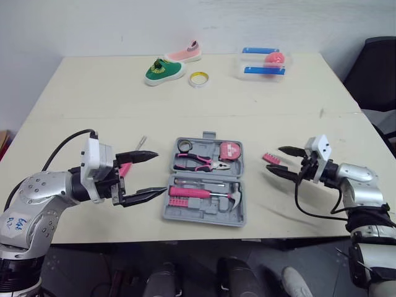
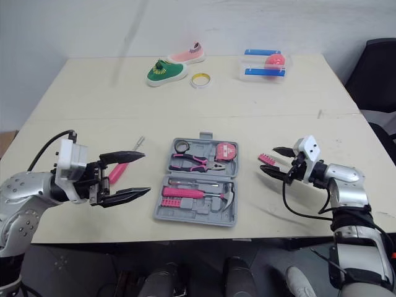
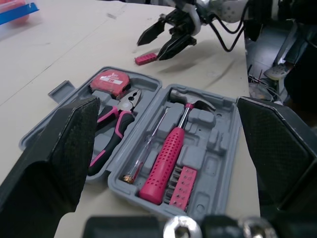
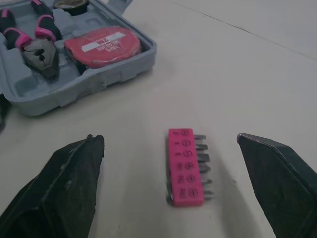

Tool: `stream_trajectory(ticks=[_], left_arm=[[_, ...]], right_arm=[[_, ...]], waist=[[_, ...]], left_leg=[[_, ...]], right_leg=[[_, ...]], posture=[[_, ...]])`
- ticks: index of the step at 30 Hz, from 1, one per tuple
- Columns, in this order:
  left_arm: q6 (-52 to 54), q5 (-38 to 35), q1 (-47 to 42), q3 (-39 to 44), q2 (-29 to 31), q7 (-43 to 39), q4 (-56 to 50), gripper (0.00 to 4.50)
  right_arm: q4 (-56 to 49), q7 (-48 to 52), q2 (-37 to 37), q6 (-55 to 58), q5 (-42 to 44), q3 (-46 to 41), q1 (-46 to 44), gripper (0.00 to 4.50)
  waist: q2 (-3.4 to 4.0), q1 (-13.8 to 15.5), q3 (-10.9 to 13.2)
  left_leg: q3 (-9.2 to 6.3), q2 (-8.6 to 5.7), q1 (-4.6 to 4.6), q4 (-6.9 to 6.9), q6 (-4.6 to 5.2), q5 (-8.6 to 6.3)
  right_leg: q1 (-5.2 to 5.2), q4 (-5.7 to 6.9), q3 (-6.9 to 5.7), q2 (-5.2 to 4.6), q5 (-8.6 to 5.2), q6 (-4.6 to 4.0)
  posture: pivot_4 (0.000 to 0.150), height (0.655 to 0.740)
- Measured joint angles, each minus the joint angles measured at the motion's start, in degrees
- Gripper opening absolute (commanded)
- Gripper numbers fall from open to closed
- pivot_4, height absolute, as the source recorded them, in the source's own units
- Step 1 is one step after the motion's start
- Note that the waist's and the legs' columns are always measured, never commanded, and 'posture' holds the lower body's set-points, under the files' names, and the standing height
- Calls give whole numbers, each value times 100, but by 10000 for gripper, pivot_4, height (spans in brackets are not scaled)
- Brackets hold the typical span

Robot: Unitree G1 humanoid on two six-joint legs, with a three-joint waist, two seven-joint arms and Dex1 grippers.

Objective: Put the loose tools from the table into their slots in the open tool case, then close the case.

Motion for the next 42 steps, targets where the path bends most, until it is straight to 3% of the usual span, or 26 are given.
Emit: stream_trajectory(ticks=[6,30,34,39,42], left_arm=[[163,-114,30,-99,0,-49,-264,44406],[265,-111,42,-331,-26,-52,-309,44406],[263,-111,41,-357,-32,-64,-308,45000],[259,-111,41,-357,-30,-164,-301,45000],[260,-111,41,-357,-29,-227,-293,45000]], right_arm=[[623,2,66,-230,-382,175,-282,45000],[1059,-122,-118,-576,-541,37,-315,45000],[1061,-94,-117,-614,-541,35,-298,33400],[1079,-78,-90,-683,-539,33,-288,8325],[1118,-80,-73,-740,-539,25,-289,7468]], waist=[[0,2,0],[0,15,0],[0,15,0],[0,12,0],[0,7,0]], left_leg=[[0,-2,-1,8,1,0],[-16,-2,1,18,1,0],[-17,-2,1,18,1,0],[-19,-2,4,22,1,0],[-20,-2,5,22,1,0]], right_leg=[[0,3,2,-2,0,0],[17,1,5,-4,0,-1],[19,0,5,-4,-1,-1],[24,1,5,-5,0,-1],[26,1,5,-5,-1,-1]], posture=[[1500,7400],[1500,7400],[1500,7400],[1500,7400],[1500,7400]])
